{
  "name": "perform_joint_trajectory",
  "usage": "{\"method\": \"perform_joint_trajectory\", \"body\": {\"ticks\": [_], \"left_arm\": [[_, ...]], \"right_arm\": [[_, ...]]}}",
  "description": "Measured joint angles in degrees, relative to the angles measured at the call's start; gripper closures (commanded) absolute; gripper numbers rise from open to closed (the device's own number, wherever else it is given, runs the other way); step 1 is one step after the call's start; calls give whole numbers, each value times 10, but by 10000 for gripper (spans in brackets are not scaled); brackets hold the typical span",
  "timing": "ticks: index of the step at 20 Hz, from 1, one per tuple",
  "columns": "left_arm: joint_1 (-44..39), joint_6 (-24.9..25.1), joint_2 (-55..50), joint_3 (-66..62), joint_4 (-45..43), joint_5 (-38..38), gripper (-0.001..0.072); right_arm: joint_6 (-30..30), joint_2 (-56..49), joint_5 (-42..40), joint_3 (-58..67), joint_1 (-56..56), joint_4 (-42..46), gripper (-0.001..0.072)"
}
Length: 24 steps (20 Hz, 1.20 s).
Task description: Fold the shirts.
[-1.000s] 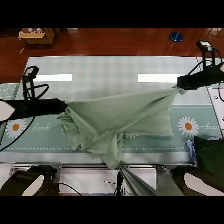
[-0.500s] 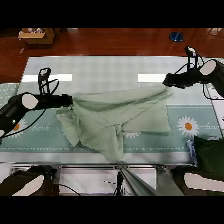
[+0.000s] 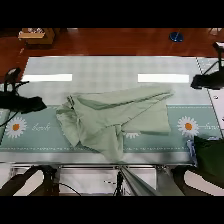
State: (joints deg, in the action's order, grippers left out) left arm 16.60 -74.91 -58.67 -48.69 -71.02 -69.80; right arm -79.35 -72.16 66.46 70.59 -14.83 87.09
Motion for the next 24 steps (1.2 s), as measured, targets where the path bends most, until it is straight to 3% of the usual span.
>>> {"method": "perform_joint_trajectory", "body": {"ticks": [1,6,12,16,18,21,22,23,24], "left_arm": [[30,19,2,16,29,-23,-13],[134,69,-11,85,129,-73,-13],[158,101,-77,105,187,-69,-13],[149,110,-131,108,218,-28,9],[126,112,-154,108,238,7,184],[74,113,-181,107,264,64,193],[55,111,-190,107,274,85,341],[38,109,-196,106,272,109,607],[23,107,-204,106,272,136,680]], "right_arm": [[-2,3,5,-13,-16,1,180],[8,10,16,-92,-75,-36,180],[35,12,18,-146,-95,-90,180],[44,12,20,-154,-98,-116,180],[46,12,23,-155,-98,-133,180],[50,12,31,-156,-98,-161,180],[53,12,35,-156,-98,-170,180],[55,12,40,-157,-98,-178,180],[58,12,47,-157,-98,-184,180]]}}
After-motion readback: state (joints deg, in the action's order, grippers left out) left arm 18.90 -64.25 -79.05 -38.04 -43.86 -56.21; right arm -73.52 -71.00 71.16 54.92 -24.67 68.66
